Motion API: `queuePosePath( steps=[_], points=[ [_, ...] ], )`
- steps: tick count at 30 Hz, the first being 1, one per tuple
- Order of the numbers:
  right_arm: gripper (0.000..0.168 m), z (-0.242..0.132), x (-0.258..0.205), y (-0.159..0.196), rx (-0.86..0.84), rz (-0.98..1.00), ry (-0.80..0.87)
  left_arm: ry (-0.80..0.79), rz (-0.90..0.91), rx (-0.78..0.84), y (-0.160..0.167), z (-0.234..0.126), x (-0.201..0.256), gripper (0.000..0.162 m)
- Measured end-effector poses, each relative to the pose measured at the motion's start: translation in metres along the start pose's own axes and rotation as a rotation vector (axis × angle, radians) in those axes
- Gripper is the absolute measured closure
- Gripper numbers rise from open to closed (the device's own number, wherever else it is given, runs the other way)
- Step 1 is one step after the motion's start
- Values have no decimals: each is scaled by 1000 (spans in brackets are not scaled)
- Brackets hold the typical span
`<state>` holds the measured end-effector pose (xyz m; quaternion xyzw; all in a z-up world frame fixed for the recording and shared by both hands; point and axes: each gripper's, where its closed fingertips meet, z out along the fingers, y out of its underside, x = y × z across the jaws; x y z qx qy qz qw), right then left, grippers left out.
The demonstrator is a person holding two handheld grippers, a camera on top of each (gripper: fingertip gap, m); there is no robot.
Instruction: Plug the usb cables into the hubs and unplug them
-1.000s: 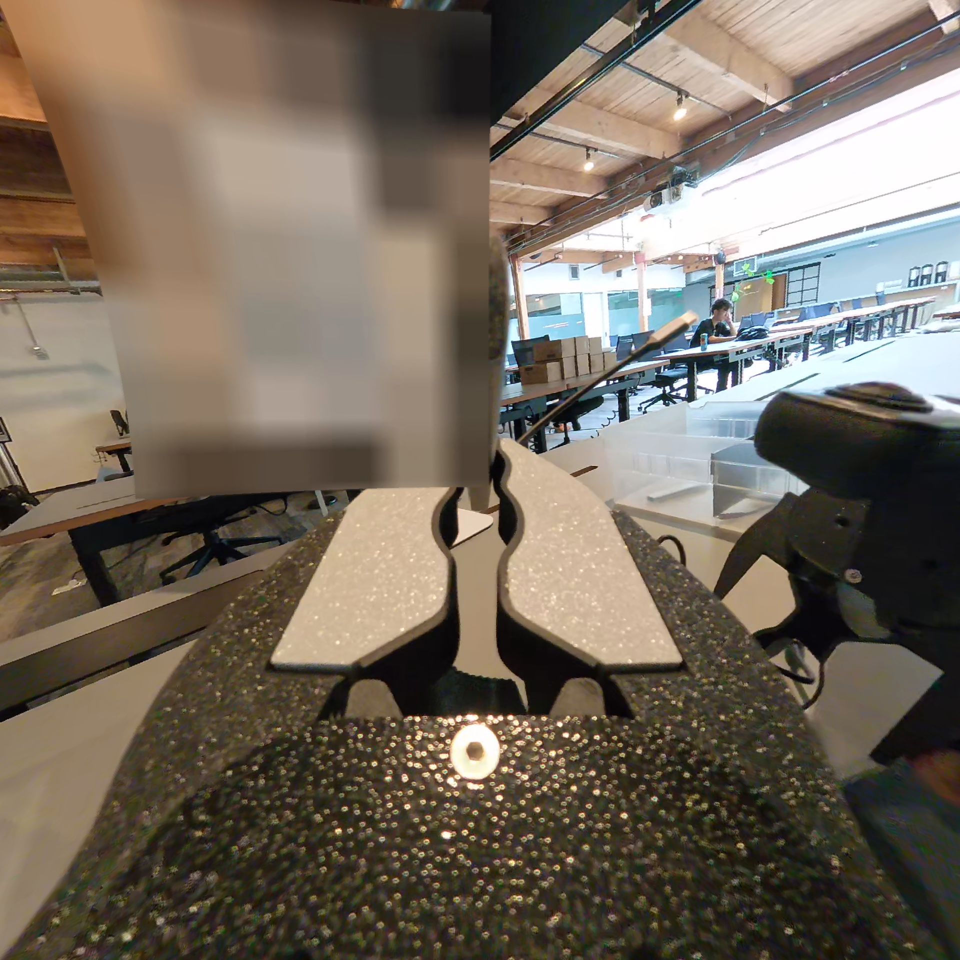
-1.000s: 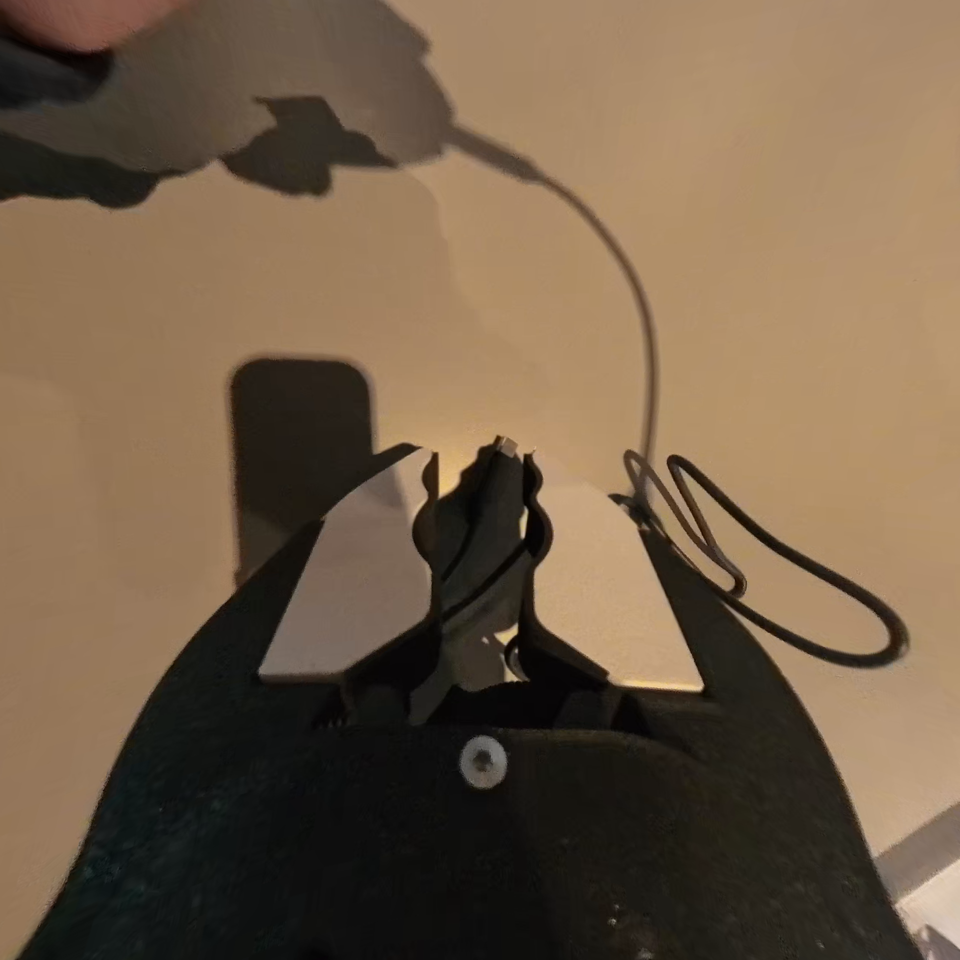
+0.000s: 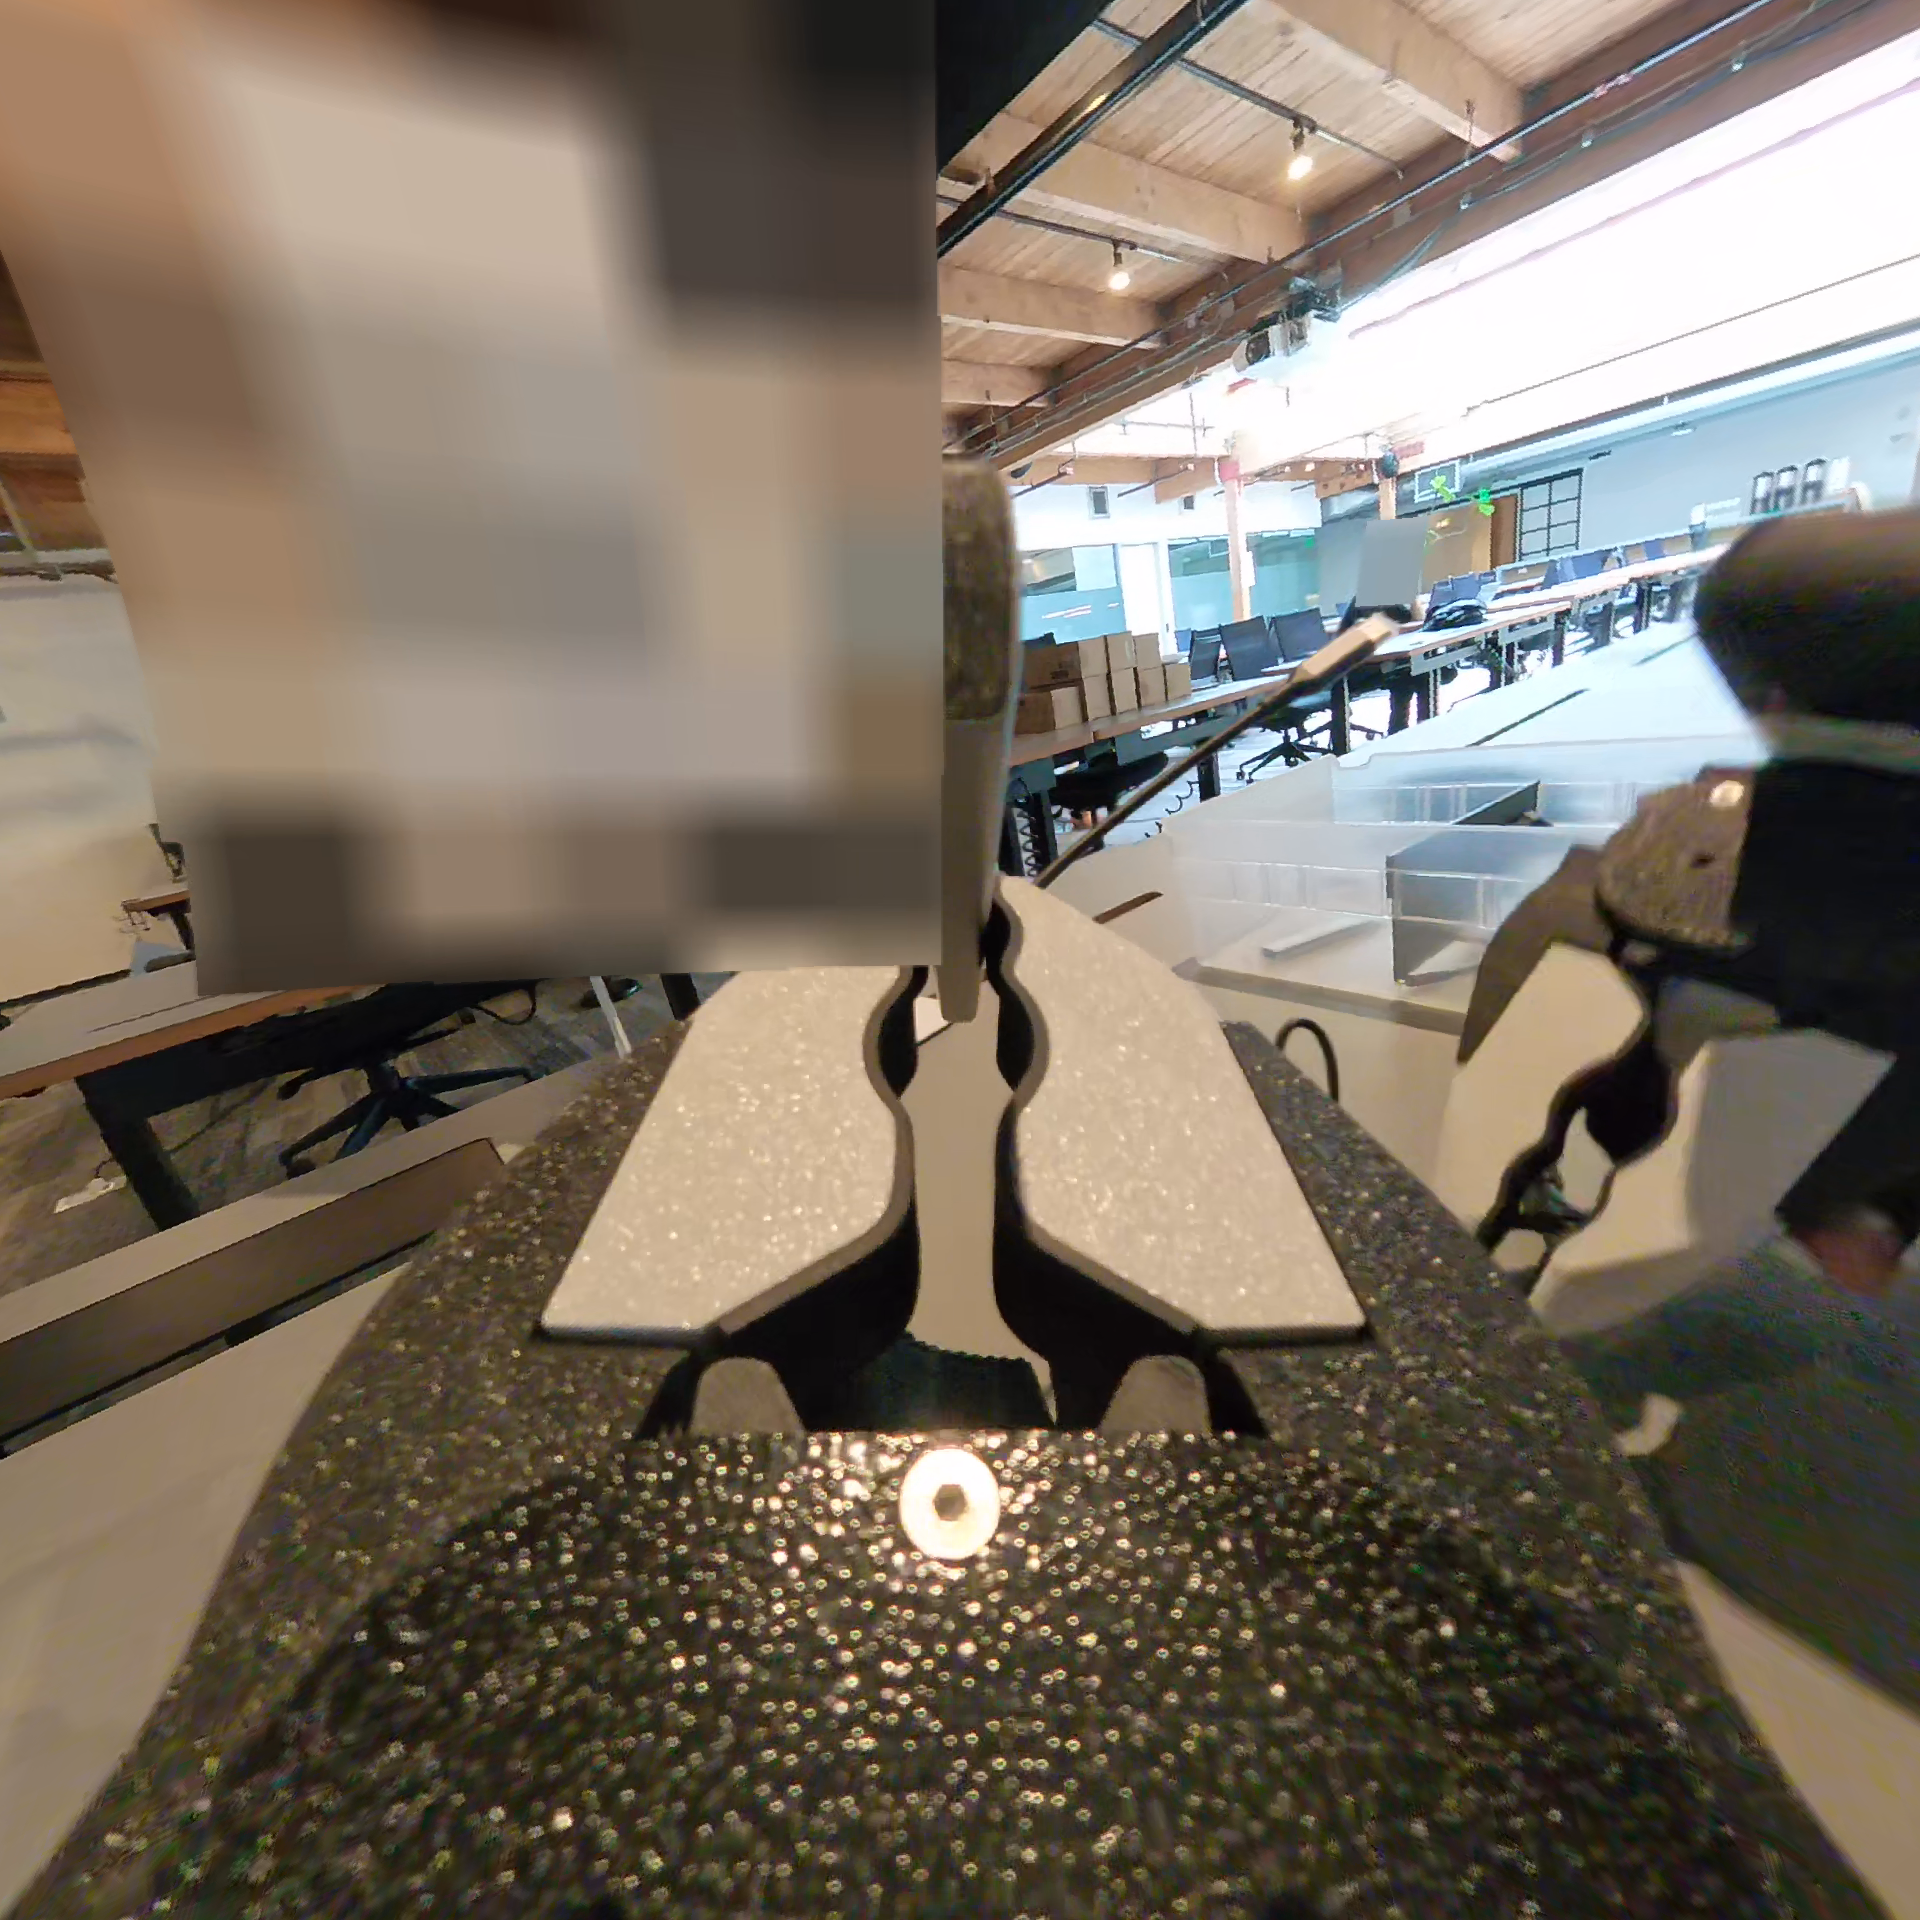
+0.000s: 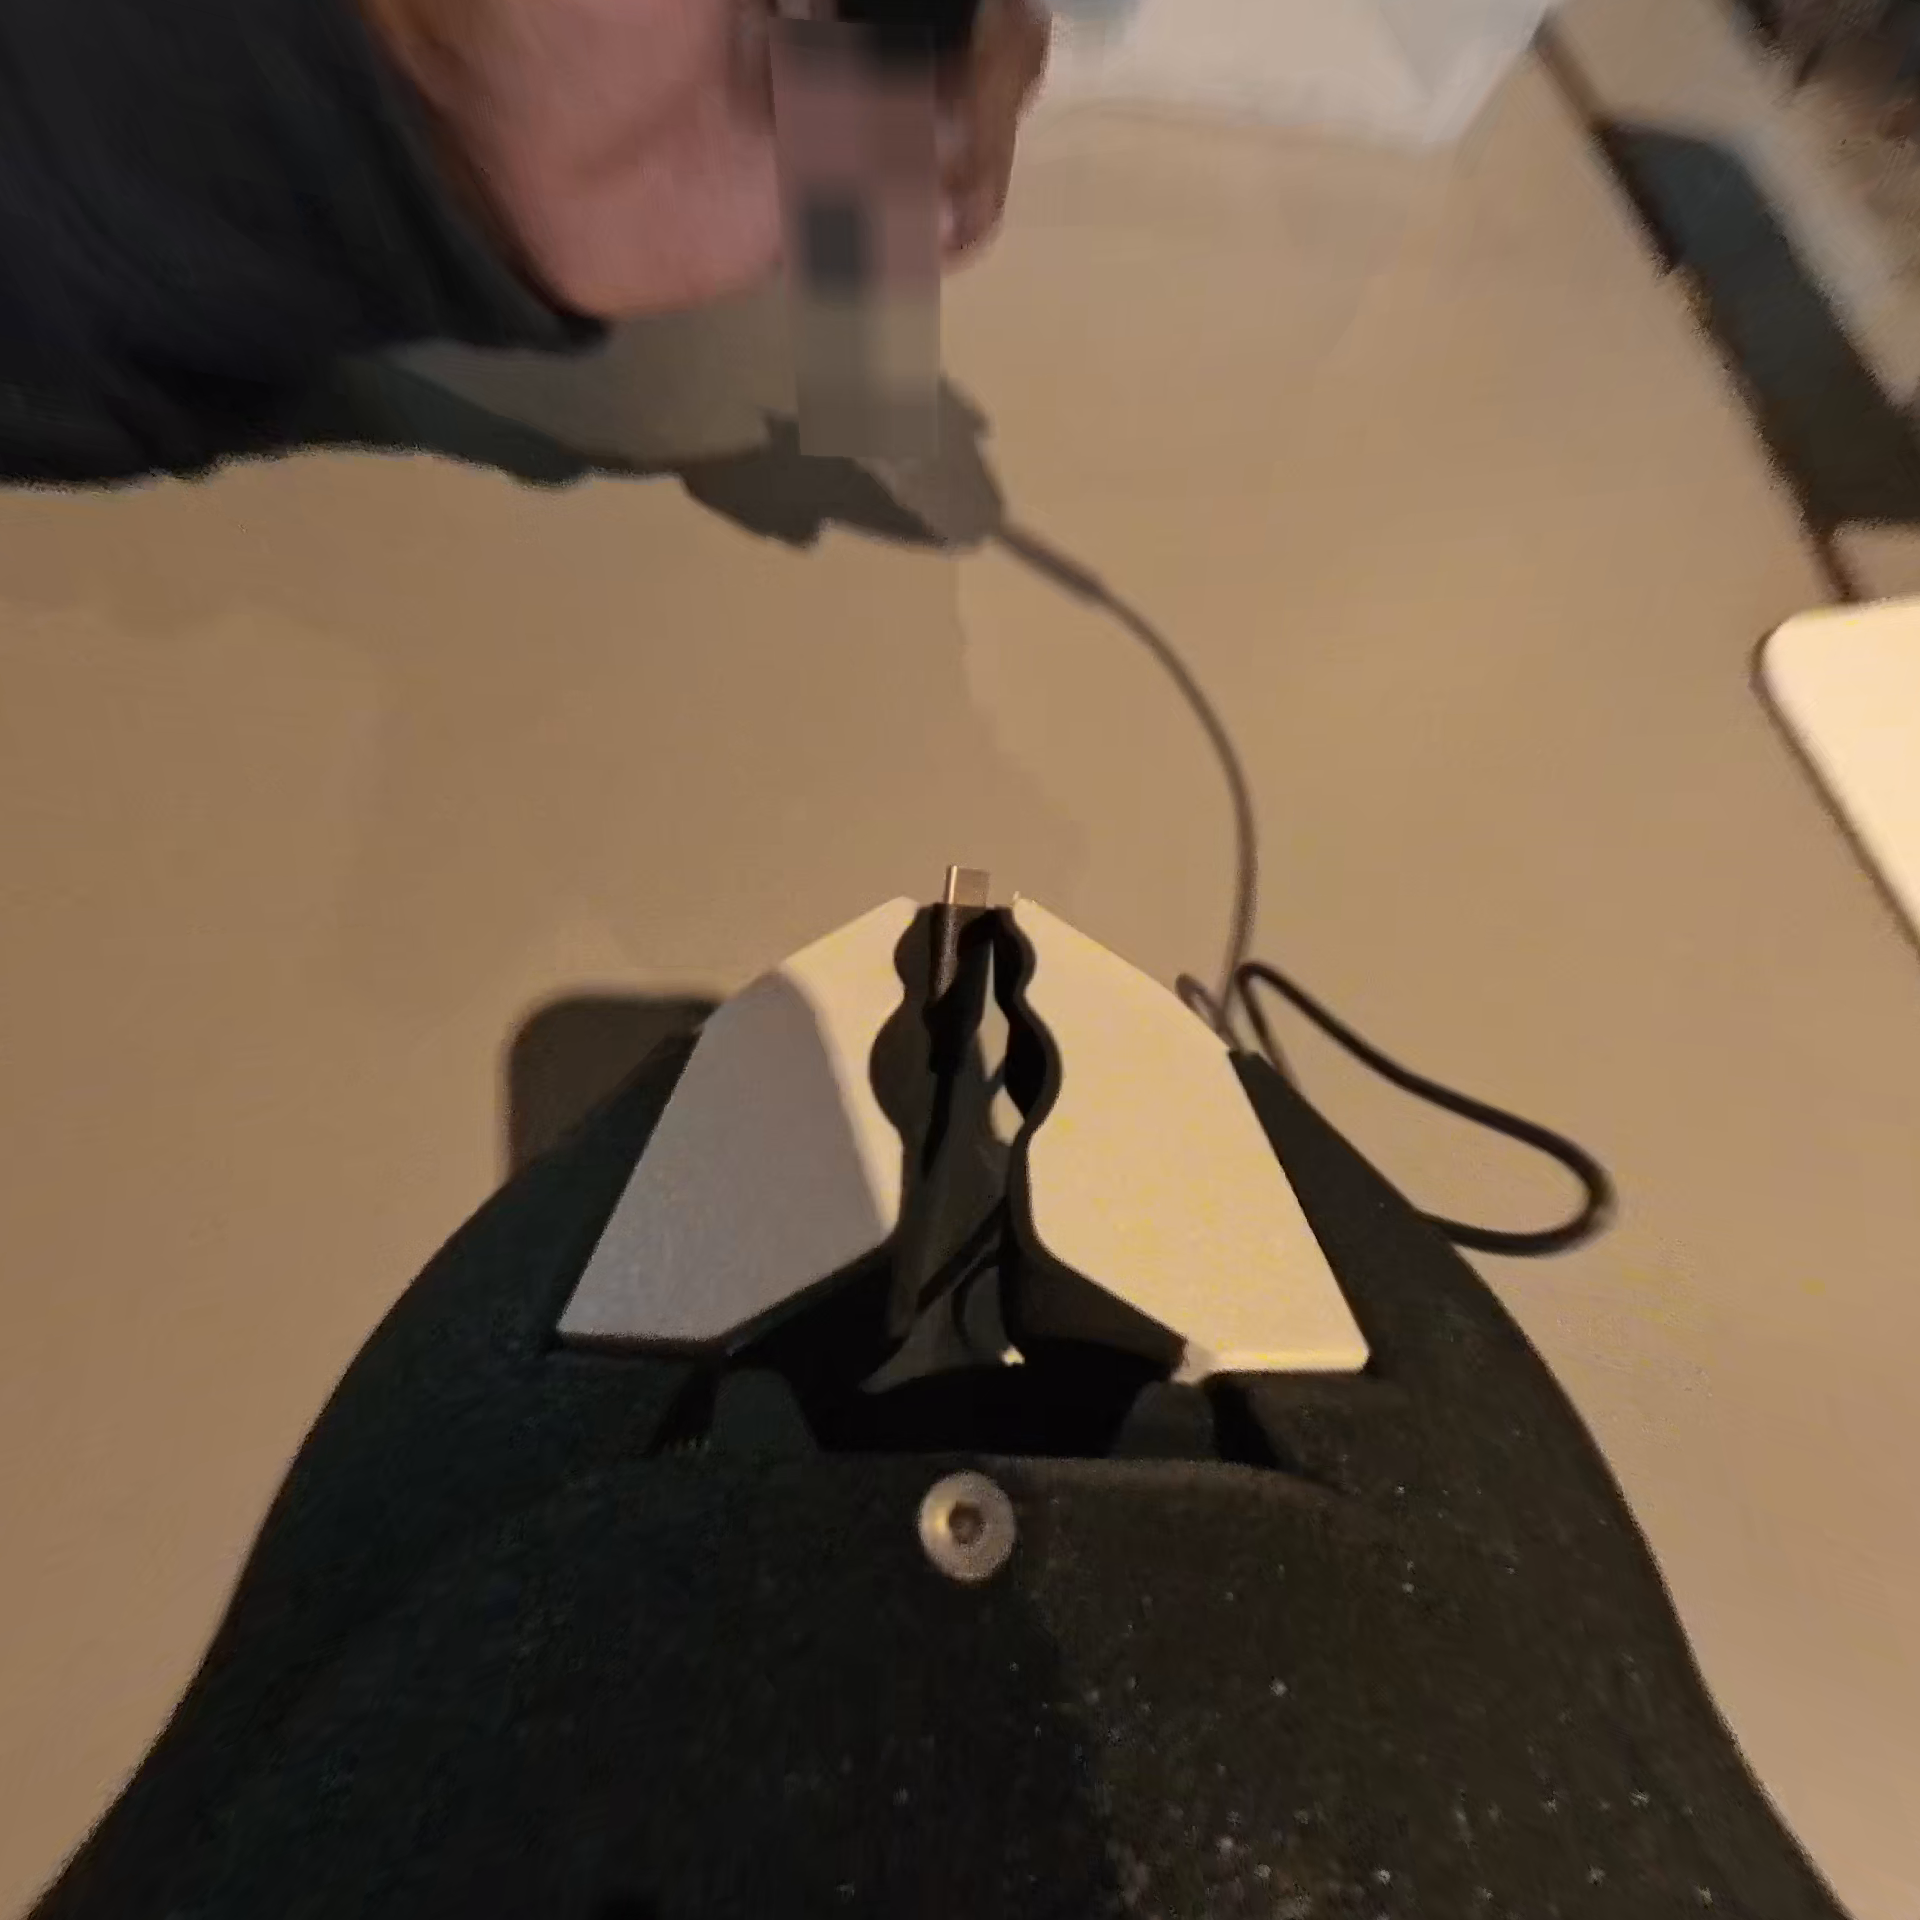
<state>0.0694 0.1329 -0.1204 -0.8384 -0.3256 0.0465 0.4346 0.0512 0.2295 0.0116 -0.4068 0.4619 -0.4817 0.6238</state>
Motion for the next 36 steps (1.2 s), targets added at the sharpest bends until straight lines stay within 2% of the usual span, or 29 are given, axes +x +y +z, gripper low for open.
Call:
queuePosePath(
  steps=[5, 11, 15, 20, 36],
  points=[
    [157, -42, -5, -51, 309, -100, 8, 47, 80, -3, 1, 2, 10, 152],
    [157, -58, 2, -64, 397, -83, 76, 134, 358, -15, 5, 5, 41, 152],
    [157, -62, 12, -52, 382, -48, 119, 261, 589, -38, 17, 8, 79, 153],
    [157, -60, 22, -37, 337, -26, 151, 353, 765, -94, 37, 10, 108, 153],
    [157, -39, 16, -12, 169, -58, 124, 420, 958, -180, 62, 10, 125, 152]
  ],
)
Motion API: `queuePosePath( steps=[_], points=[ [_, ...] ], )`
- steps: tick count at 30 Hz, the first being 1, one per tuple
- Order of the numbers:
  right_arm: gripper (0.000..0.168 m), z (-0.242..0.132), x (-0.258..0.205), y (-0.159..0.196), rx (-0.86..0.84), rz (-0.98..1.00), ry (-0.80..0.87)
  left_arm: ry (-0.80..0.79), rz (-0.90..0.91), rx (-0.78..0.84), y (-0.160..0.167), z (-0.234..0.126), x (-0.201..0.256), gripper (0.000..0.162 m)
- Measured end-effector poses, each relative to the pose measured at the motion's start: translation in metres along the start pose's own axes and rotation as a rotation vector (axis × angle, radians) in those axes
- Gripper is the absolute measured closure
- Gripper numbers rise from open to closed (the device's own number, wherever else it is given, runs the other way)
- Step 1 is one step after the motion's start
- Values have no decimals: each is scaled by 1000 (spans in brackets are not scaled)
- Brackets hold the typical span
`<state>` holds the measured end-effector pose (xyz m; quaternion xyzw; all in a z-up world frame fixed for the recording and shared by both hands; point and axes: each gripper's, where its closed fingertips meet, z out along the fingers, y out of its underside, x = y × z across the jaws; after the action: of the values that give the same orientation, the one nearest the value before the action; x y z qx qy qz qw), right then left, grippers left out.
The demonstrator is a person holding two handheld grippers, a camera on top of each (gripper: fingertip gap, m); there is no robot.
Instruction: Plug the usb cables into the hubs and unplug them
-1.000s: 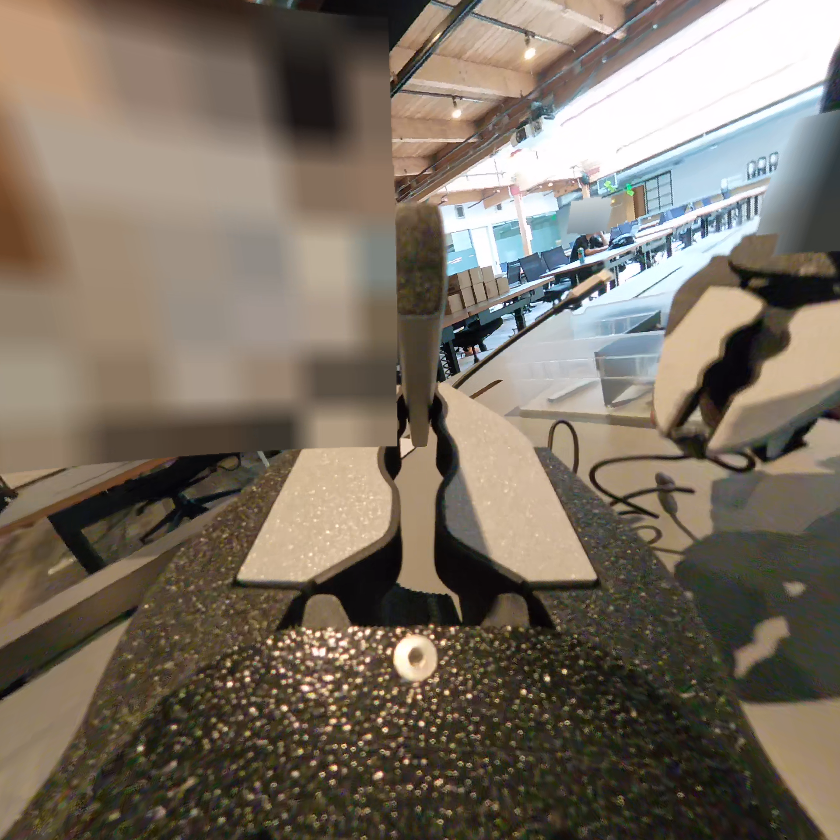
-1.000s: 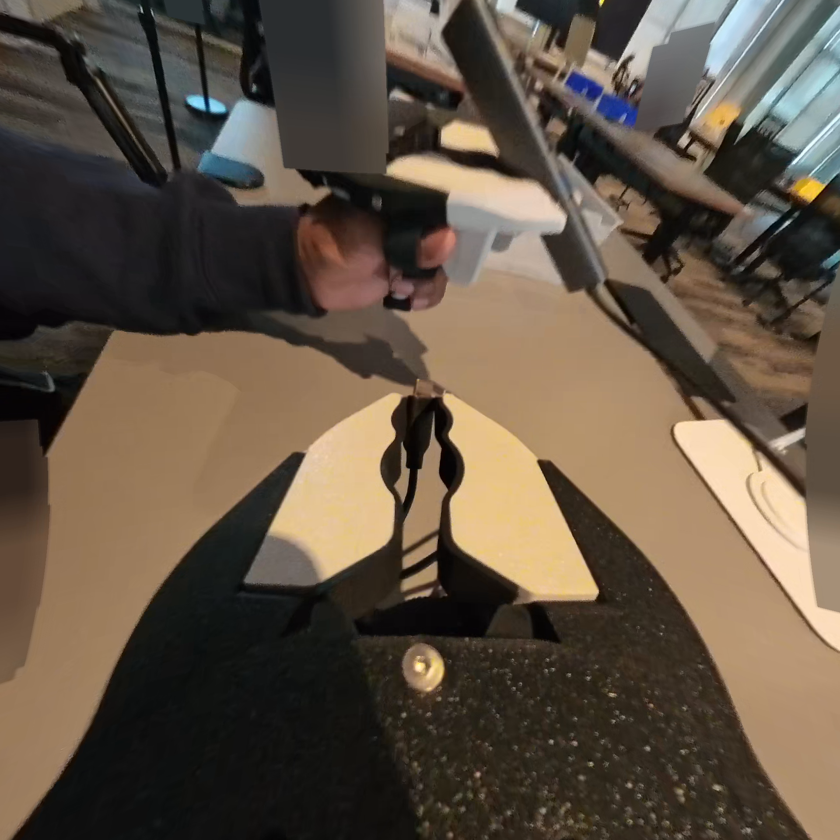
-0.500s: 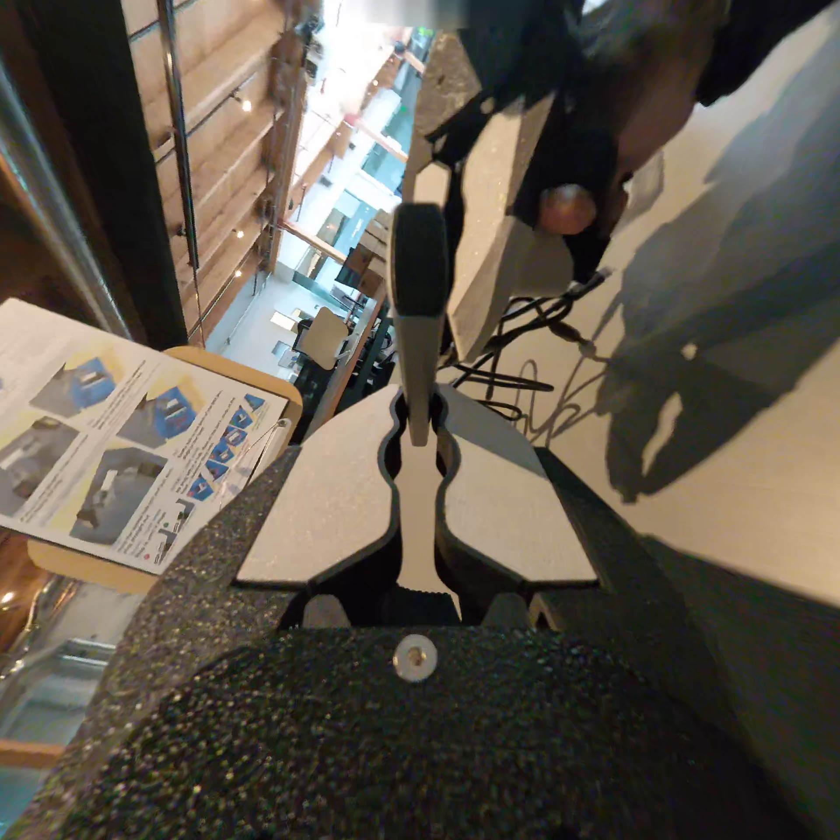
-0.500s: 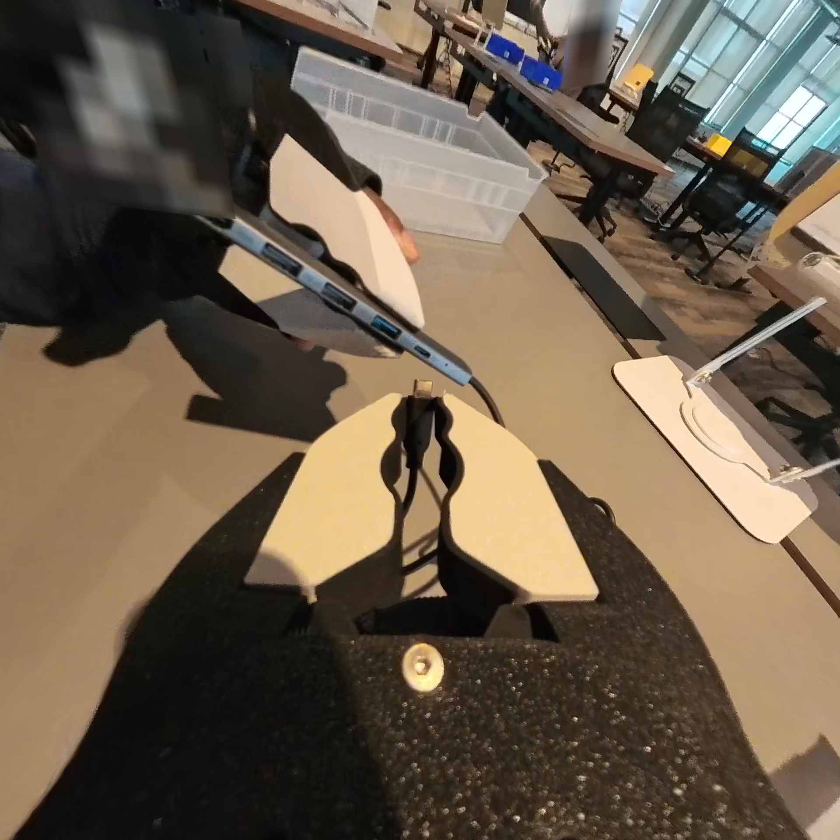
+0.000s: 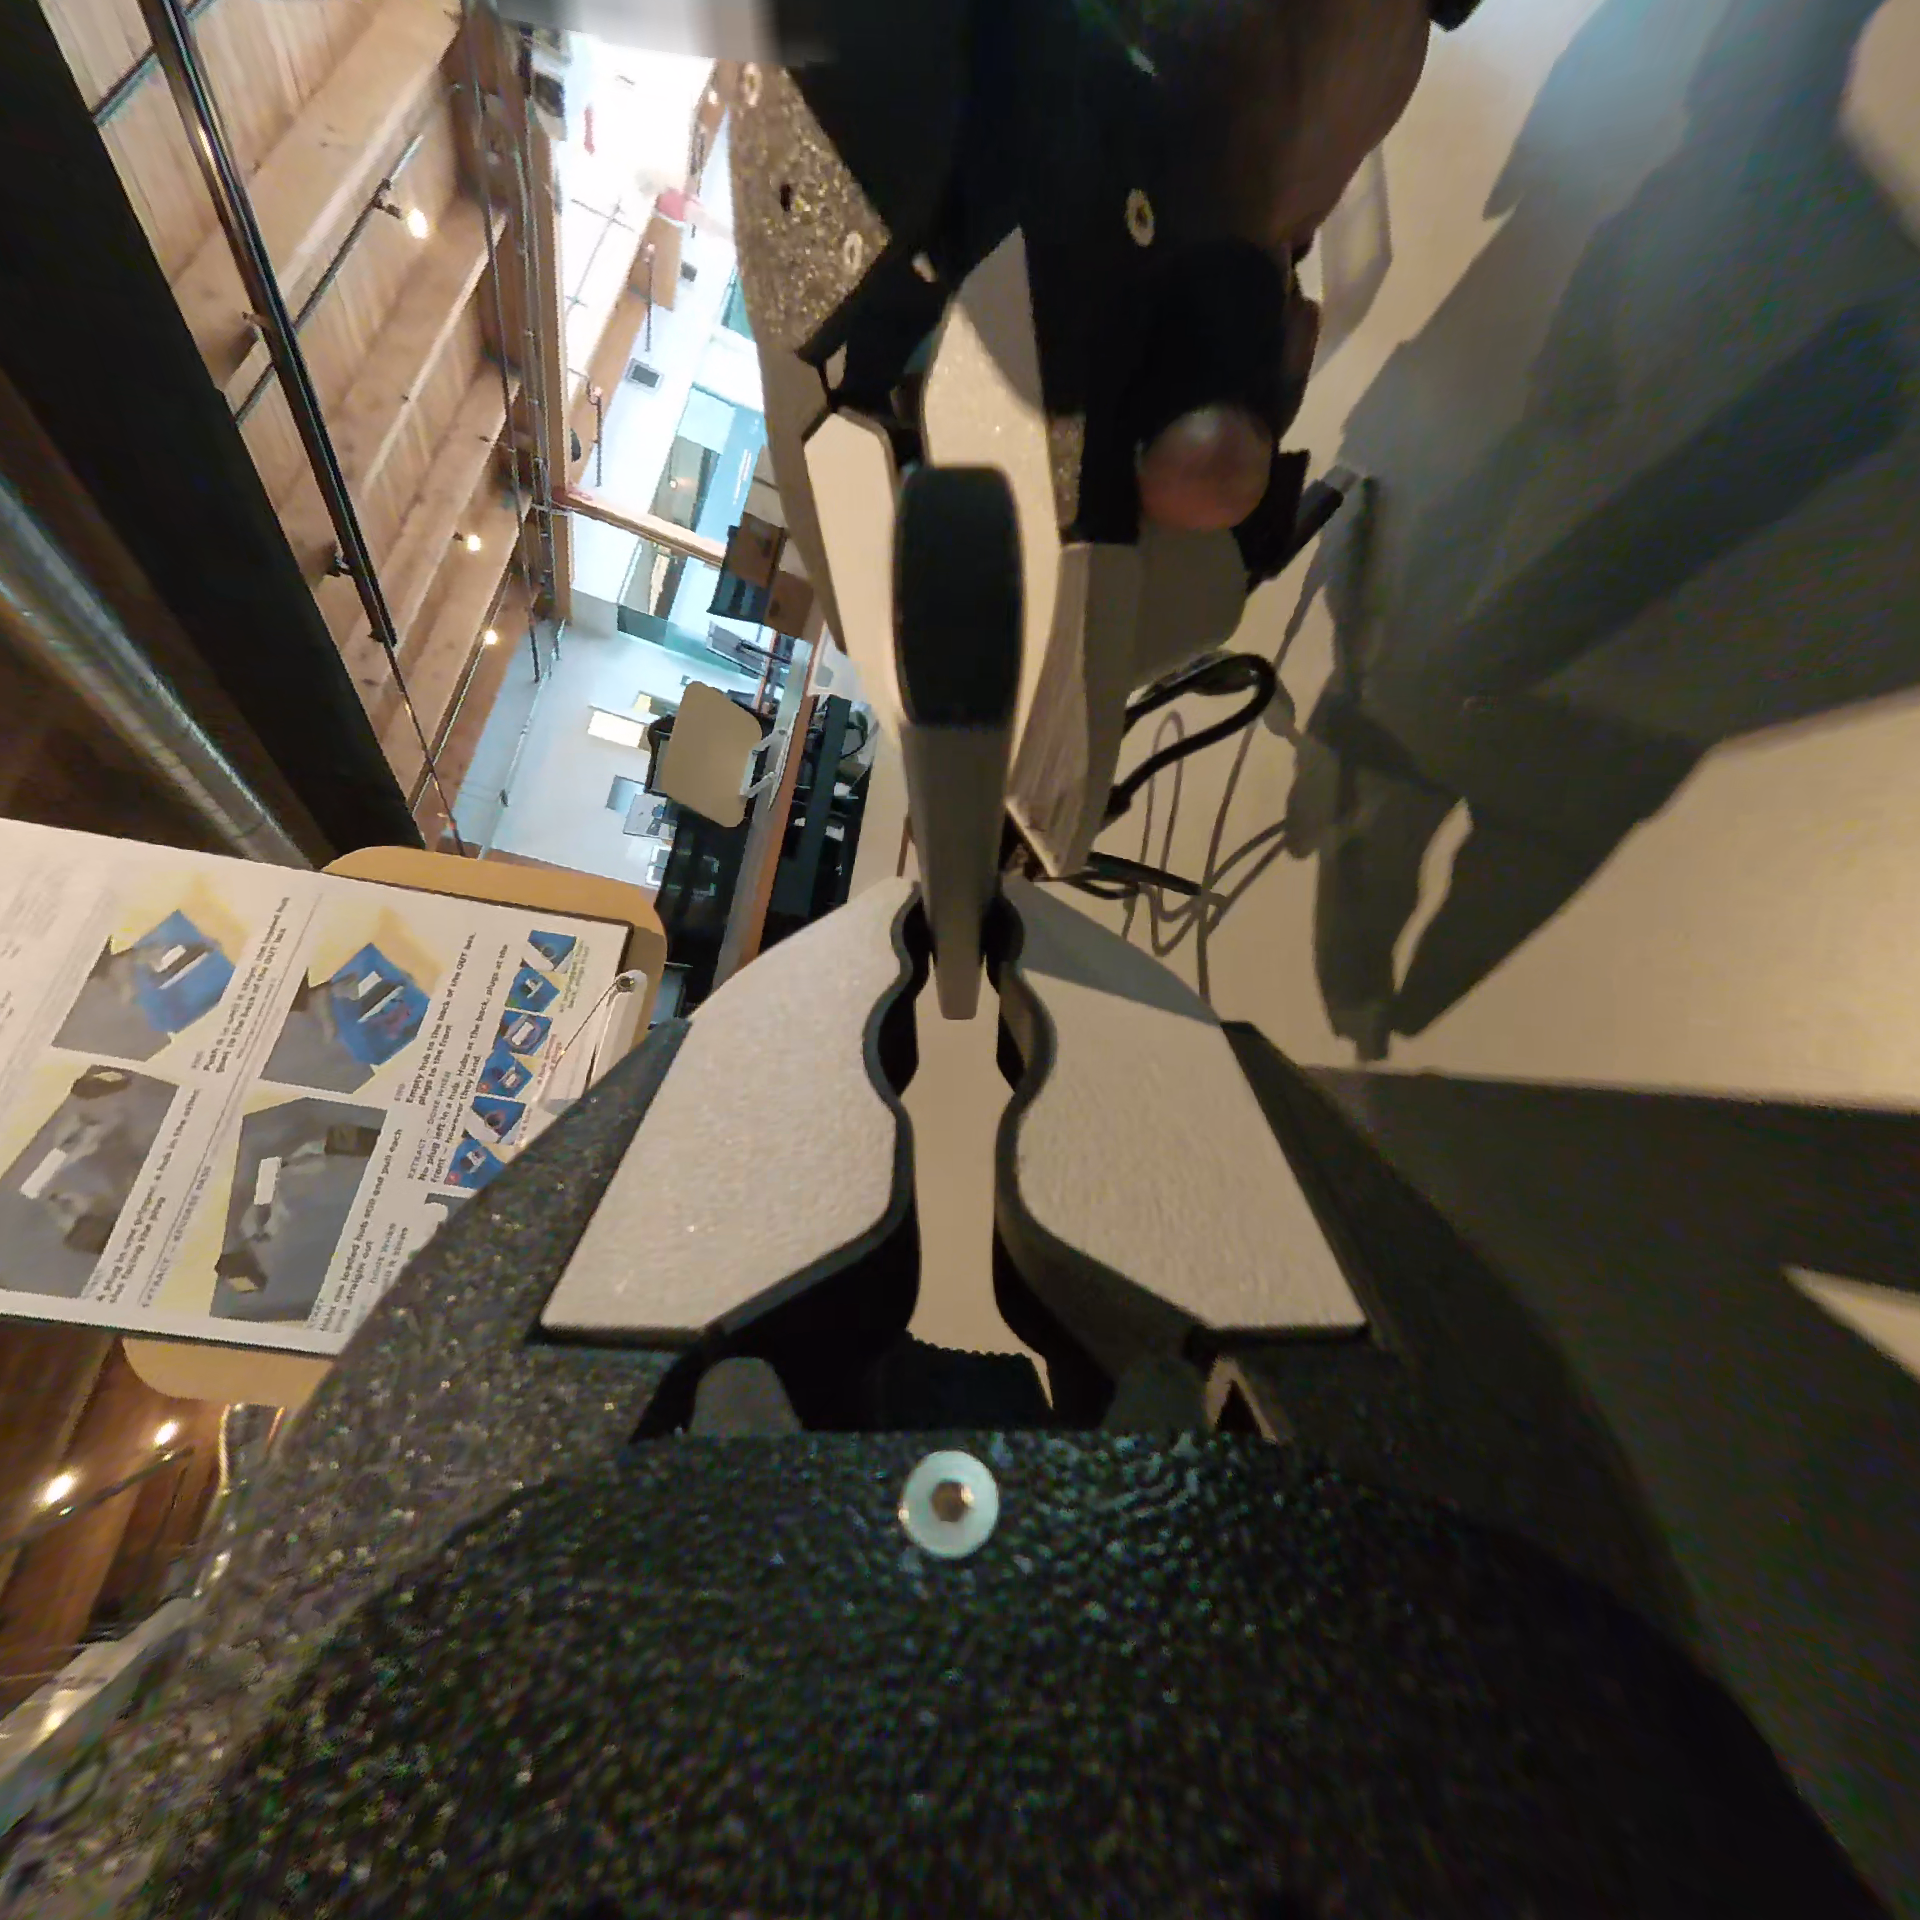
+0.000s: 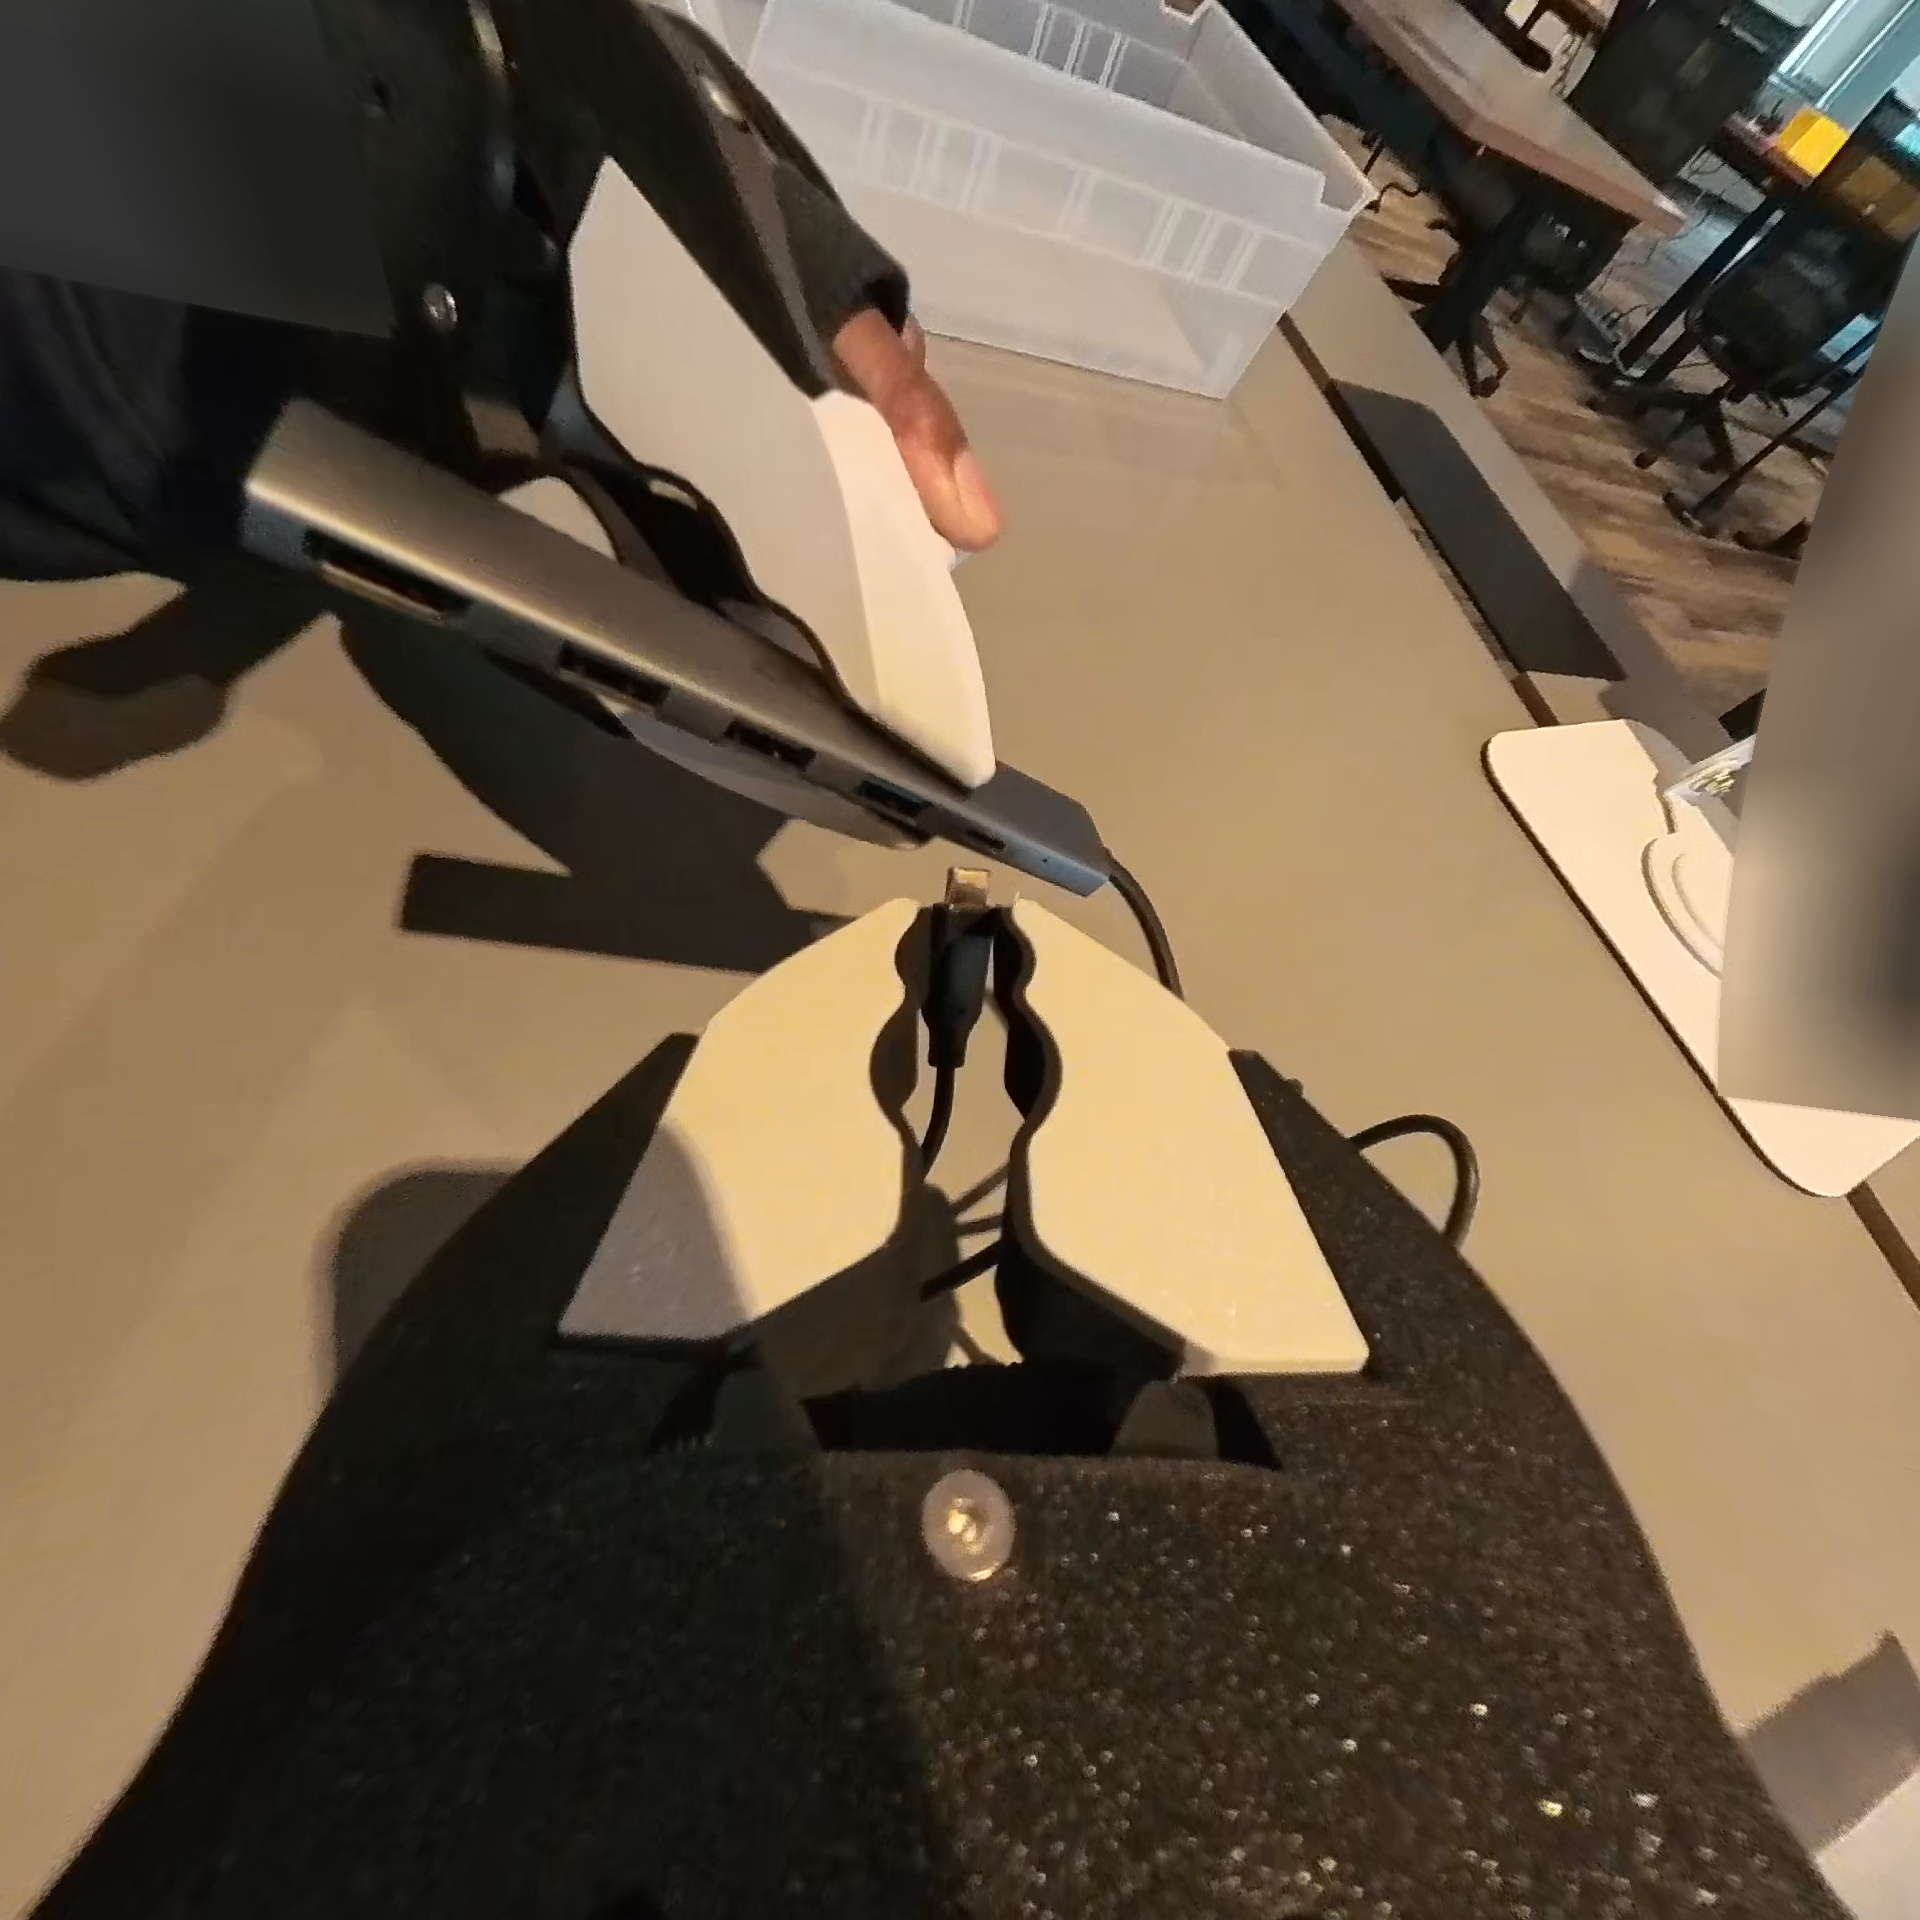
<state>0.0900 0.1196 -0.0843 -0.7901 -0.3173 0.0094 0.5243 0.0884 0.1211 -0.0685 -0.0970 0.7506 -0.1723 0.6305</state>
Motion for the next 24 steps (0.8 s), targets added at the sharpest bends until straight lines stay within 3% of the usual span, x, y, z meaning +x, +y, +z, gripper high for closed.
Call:
queuePosePath(
  steps=[24],
  points=[
    [158, 7, -11, 27, -135, -56, -89, 168, 24, -148, 29, 8, 31, 152]
  ],
)
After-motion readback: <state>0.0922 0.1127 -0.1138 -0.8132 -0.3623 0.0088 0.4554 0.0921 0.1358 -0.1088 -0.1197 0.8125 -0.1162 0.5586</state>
